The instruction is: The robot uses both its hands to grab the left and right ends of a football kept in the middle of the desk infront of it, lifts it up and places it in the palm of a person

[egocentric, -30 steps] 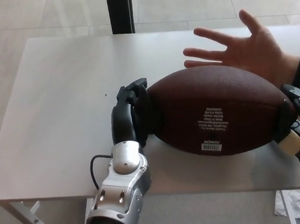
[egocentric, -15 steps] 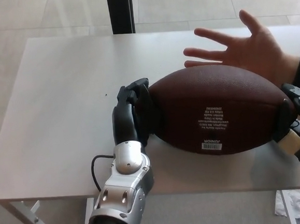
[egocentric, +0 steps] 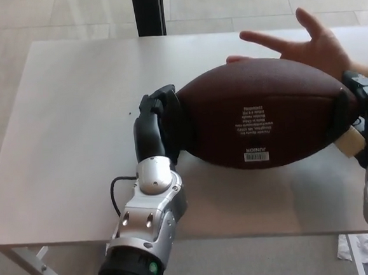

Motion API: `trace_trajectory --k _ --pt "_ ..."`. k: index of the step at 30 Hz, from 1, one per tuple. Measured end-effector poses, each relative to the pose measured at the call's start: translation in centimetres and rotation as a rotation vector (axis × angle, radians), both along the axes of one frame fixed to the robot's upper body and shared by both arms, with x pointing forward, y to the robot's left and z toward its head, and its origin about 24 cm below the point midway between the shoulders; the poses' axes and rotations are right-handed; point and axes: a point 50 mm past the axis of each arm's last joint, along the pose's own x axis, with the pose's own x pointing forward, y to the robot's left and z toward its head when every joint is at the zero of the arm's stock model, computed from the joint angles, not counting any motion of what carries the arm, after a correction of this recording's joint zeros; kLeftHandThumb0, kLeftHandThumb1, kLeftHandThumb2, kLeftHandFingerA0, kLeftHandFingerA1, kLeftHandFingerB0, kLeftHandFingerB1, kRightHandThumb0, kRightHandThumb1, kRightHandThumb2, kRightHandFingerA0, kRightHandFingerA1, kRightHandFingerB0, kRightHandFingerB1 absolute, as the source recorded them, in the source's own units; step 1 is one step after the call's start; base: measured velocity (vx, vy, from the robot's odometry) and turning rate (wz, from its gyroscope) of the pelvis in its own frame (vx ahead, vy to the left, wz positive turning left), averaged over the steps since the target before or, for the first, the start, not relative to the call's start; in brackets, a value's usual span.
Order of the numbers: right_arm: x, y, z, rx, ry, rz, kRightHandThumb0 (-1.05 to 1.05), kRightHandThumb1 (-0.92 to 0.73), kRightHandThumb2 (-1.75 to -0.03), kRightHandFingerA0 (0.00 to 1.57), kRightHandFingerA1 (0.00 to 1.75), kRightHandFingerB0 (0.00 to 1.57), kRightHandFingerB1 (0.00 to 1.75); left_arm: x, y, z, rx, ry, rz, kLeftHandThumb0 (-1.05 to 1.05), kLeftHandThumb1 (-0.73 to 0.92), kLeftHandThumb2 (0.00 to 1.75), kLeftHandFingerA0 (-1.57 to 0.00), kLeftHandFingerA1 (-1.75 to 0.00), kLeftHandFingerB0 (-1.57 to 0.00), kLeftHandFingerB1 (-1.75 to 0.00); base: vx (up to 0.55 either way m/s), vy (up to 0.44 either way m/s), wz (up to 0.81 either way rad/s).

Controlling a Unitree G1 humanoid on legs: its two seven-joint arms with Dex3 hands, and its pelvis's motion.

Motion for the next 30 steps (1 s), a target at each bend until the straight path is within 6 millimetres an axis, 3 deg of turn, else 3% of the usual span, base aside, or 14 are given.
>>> trace_trajectory --k 1,2,4,9,12,14,15,16,17,18,22,23,29,30 --pt "0.4 0.3 0.5 0.008 -0.015 0.003 -0.89 -0.66 -1.07 0.53 0.67 0.38 0.48 0.2 0.0 0.1 0.005 0.001 -0.003 -0.54 0.82 0.75 -0.34 -0.80 -0.31 -0.71 0.00 0.000 0.00" --pt "0.7 0.5 1.0 0.013 -0.028 0.004 -0.89 -0.76 -0.68 0.54 0.59 0.40 0.37 0.3 0.0 0.3 0.008 0.000 -0.004 -0.52 0.78 0.70 -0.43 -0.82 -0.38 -0.65 0.00 0.000 0.00" --pt "1.2 0.7 1.9 0.018 -0.052 0.007 -0.83 -0.80 -0.64 0.56 0.58 0.39 0.37 0.7 0.3 0.6 0.019 -0.003 -0.001 -0.55 0.77 0.65 -0.51 -0.82 -0.46 -0.63 0.00 0.000 0.00" --pt "2.3 1.5 4.4 0.036 -0.113 0.017 -0.79 -0.81 -0.65 0.55 0.62 0.44 0.40 1.7 0.8 1.5 0.053 -0.016 0.001 -0.58 0.73 0.62 -0.63 -0.79 -0.52 -0.58 0.00 0.000 0.00" --pt "2.8 1.9 5.6 0.045 -0.146 0.024 -0.75 -0.82 -0.64 0.56 0.63 0.45 0.40 2.2 1.0 2.1 0.068 -0.028 -0.001 -0.56 0.70 0.61 -0.62 -0.70 -0.56 -0.52 0.00 0.000 0.00" --pt "3.2 2.2 6.6 0.056 -0.171 0.026 -0.76 -0.81 -0.64 0.57 0.61 0.46 0.39 2.6 1.2 2.6 0.081 -0.036 -0.002 -0.53 0.67 0.60 -0.66 -0.74 -0.61 -0.56 0.00 0.000 0.00" --pt "3.4 2.3 7.1 0.063 -0.183 0.026 -0.74 -0.66 -1.05 0.51 0.66 0.38 0.53 2.8 1.3 2.9 0.086 -0.039 -0.002 -0.51 0.69 0.61 -0.63 -0.75 -0.58 -0.55 0.00 0.000 0.00" --pt "3.5 2.4 7.5 0.069 -0.192 0.025 -0.72 -0.66 -1.06 0.50 0.66 0.35 0.52 3.0 1.3 3.2 0.089 -0.044 -0.002 -0.51 0.71 0.61 -0.63 -0.73 -0.56 -0.55 0.00 0.000 0.00" --pt "3.8 2.5 8.1 0.078 -0.207 0.023 -0.72 -0.66 -1.05 0.49 0.65 0.34 0.52 3.3 1.3 3.8 0.092 -0.055 -0.005 -0.52 0.72 0.61 -0.64 -0.71 -0.54 -0.54 0.00 0.000 0.00" --pt "4.0 2.6 8.7 0.086 -0.221 0.021 -0.73 -0.84 -0.65 0.55 0.58 0.44 0.38 3.7 1.3 4.4 0.095 -0.067 -0.007 -0.52 0.73 0.62 -0.64 -0.69 -0.53 -0.52 0.00 0.000 0.00" --pt "4.4 2.8 10.3 0.111 -0.255 0.013 -0.73 -0.83 -0.65 0.60 0.58 0.44 0.37 4.2 1.2 5.6 0.103 -0.085 -0.015 -0.54 0.68 0.61 -0.64 -0.74 -0.59 -0.57 0.00 0.000 0.00" --pt "4.4 2.8 10.5 0.117 -0.256 0.009 -0.74 -0.65 -1.03 0.59 0.69 0.37 0.53 4.3 1.1 5.7 0.105 -0.083 -0.017 -0.55 0.72 0.61 -0.58 -0.67 -0.53 -0.54 0.00 0.000 0.00" --pt "4.5 2.8 10.3 0.149 -0.224 -0.019 -0.74 -0.66 -1.04 0.57 0.68 0.36 0.52 4.3 1.0 5.5 0.124 -0.051 -0.030 -0.55 0.72 0.61 -0.63 -0.61 -0.54 -0.47 0.00 0.000 0.00" --pt "4.5 2.8 10.3 0.152 -0.223 -0.021 -0.73 -0.84 -0.65 0.59 0.58 0.41 0.36 4.3 1.0 5.5 0.126 -0.049 -0.032 -0.58 0.76 0.63 -0.65 -0.59 -0.55 -0.47 0.00 0.000 0.00"
